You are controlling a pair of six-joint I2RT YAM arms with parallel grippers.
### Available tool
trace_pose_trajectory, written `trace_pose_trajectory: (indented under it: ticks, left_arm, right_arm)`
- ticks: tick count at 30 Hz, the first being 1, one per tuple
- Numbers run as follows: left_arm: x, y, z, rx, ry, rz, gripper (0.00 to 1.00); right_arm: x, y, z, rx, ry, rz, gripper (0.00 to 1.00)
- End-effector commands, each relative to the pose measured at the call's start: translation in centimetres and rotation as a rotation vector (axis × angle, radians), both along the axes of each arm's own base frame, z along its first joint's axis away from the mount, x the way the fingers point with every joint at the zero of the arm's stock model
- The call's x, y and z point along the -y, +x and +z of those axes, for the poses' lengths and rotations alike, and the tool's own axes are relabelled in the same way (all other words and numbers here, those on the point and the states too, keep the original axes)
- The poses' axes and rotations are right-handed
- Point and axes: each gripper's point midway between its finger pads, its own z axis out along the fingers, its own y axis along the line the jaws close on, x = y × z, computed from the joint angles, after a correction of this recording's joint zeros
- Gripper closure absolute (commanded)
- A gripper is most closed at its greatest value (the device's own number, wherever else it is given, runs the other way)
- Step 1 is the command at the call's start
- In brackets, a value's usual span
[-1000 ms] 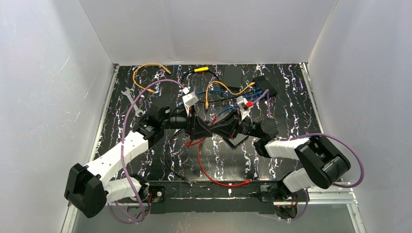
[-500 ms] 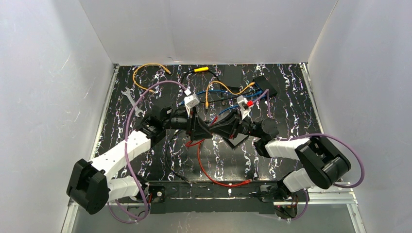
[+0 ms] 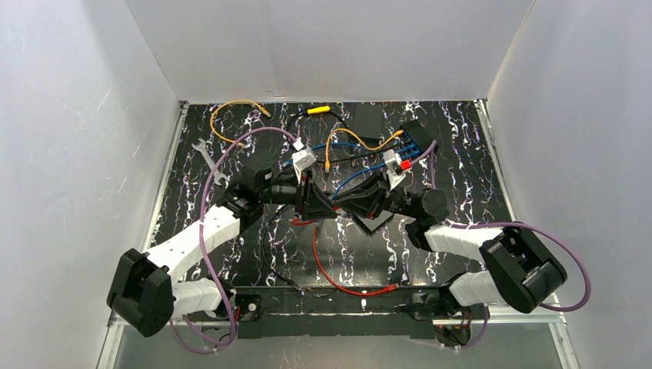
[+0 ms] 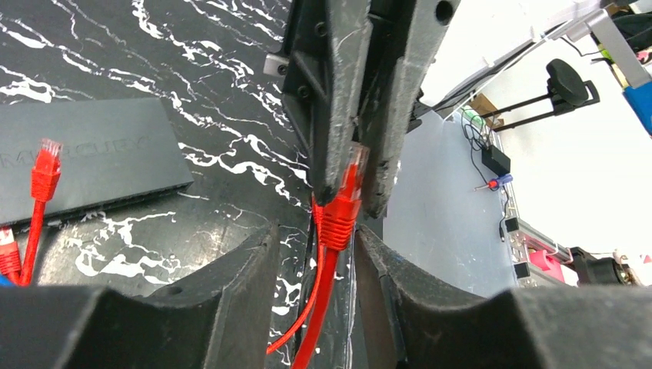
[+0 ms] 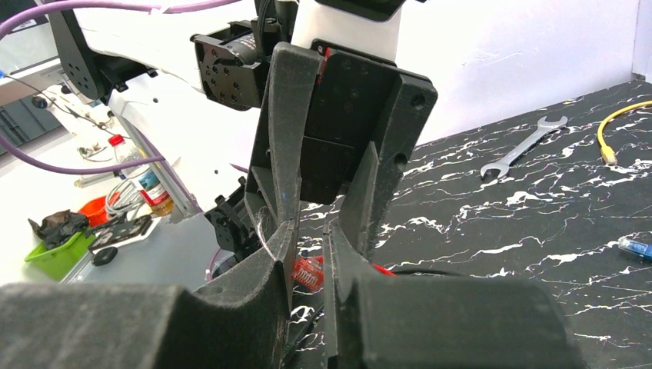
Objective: Insert the plug into the switch port
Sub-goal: Pick up the connector from the center of the board.
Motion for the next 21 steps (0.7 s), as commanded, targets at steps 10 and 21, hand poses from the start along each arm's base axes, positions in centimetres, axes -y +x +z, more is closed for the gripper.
trace_pose_trajectory:
  ticks: [10,21]
  left_arm:
    - [0.5,-1.3,2.8,-0.024,-0.091,-0.1,0.64]
    - [0.8,-1.5,2.6,-0.063,-0.095,-0.132,0.9]
  right_arm:
    - [1.3,-2.0,5.2,0.266,0.16,0.013,0.99]
    - [1.3,-2.2,5.4,0.273,0.167,0.017,0.99]
